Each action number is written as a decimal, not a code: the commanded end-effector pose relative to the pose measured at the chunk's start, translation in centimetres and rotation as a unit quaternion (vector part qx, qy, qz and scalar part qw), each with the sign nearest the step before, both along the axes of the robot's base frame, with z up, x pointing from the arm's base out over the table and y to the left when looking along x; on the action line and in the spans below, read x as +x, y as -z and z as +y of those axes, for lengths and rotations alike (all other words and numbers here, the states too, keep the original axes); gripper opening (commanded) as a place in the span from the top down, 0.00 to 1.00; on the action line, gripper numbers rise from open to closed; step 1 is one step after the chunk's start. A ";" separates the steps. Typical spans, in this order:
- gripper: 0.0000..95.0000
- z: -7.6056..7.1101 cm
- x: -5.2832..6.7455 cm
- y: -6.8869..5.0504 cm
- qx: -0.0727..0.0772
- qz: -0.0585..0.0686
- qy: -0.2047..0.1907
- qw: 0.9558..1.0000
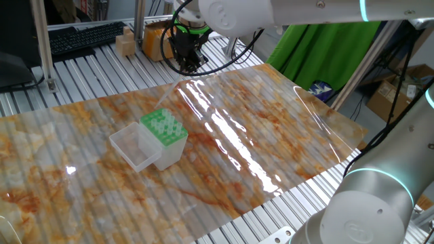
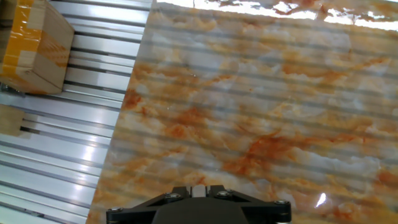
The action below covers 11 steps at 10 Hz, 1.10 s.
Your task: Insert a large pipette tip into the holder for large pipette tips
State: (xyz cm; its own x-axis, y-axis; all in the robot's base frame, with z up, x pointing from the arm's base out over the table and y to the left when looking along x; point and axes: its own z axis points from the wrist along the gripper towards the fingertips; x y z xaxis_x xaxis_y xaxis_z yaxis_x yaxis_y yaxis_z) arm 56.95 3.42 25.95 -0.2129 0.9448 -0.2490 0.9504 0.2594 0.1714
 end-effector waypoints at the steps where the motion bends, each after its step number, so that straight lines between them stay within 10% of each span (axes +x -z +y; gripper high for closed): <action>1: 1.00 0.1 -0.1 0.1 -0.003 -0.003 -0.002 1.000; 11: 1.00 0.4 -0.7 0.5 -0.027 -0.004 -0.012 1.000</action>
State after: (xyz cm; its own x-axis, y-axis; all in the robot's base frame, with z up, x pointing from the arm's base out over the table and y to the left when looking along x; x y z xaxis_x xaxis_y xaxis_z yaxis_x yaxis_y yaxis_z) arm 56.26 3.80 25.40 -0.2315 0.9241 -0.3039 0.9429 0.2900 0.1637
